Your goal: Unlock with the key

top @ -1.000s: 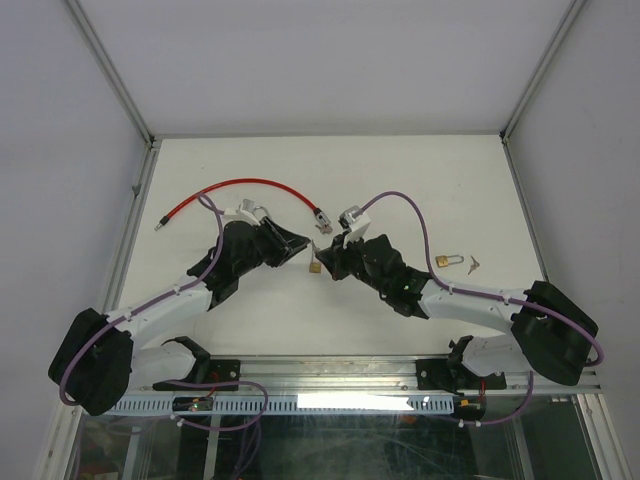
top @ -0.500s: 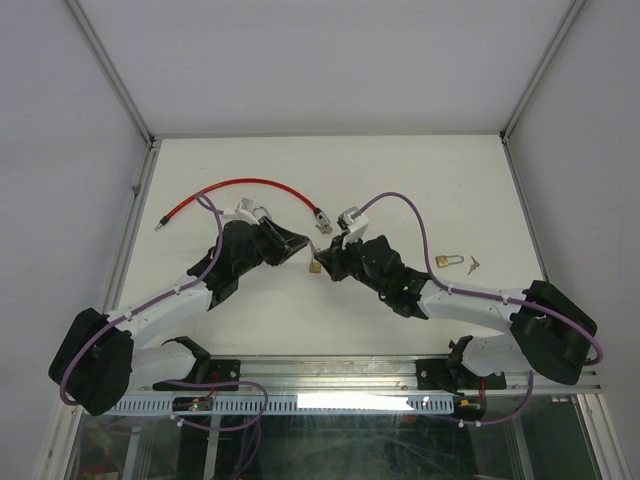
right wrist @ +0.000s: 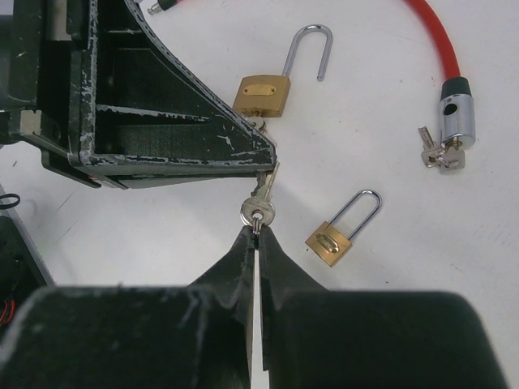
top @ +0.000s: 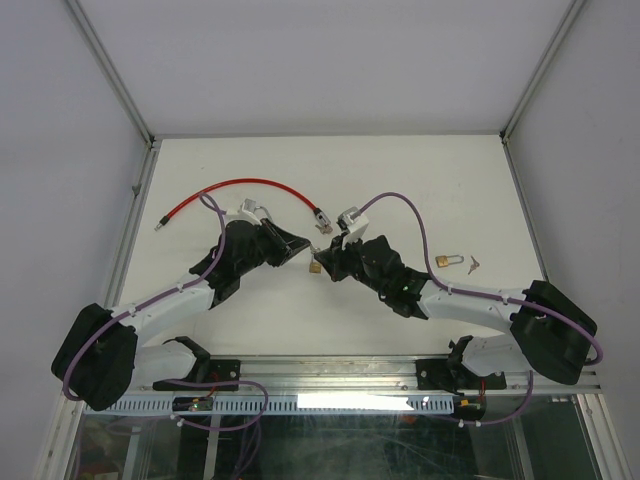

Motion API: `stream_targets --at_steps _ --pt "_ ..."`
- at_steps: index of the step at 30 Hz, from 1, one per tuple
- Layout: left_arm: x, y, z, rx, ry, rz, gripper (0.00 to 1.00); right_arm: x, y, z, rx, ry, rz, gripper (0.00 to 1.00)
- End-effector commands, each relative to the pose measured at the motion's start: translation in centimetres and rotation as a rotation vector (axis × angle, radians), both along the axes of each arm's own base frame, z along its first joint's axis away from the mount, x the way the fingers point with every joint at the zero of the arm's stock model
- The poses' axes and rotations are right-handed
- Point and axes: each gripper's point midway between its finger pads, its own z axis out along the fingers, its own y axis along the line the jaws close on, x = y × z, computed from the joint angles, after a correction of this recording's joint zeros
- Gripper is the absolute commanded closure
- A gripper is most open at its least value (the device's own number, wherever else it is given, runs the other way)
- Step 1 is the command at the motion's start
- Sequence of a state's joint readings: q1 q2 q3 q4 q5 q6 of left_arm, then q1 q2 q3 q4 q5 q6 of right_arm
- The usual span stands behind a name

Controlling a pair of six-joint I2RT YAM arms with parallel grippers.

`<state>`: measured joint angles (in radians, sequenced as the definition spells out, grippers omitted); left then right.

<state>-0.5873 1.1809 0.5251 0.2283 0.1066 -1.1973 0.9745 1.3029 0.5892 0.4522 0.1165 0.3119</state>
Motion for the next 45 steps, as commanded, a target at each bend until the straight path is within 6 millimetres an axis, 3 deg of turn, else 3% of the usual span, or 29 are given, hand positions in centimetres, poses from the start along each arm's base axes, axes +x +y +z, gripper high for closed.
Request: stream_targets --at_steps 1,4,10,17,26,32,37,45 --pt "0.8 -0.6 3.2 -0.06 -0.082 -0.014 0.95 0.5 0.9 2.4 0.064 -0.063 -0.002 1.0" --pt "0.7 -0.6 3.4 -0.061 -0.091 -0.015 1.0 0.5 0.9 2.5 0.065 -0.063 -0.002 1.0" --pt "0.9 -0.1 3.9 -0.033 -0.149 -0.003 1.0 0.5 0.8 2.3 0.068 -0.055 -0.007 0.98" --pt "1.3 0.9 6.8 0.075 -0.391 -0.02 1.0 -0.2 -0.2 3.3 0.105 -0.04 0.007 0.66" --pt "0.4 1.1 9.9 0.174 -0.654 -0.093 1.0 -0.2 -2.0 7.0 0.237 -0.029 0.076 0.44" --pt "-1.3 0.4 12.2 0.098 -0.76 -0.151 1.0 -0.3 -1.8 9.9 0.377 -0.023 0.163 0.41" --pt "-2.1 0.2 13.5 0.023 -0.783 -0.166 1.0 -1.2 -0.6 11.7 0.486 -0.015 0.26 0.41" --pt "-2.8 0.1 14.6 -0.051 -0.786 -0.167 1.0 -0.6 -0.1 12.9 0.592 -0.004 0.301 0.41"
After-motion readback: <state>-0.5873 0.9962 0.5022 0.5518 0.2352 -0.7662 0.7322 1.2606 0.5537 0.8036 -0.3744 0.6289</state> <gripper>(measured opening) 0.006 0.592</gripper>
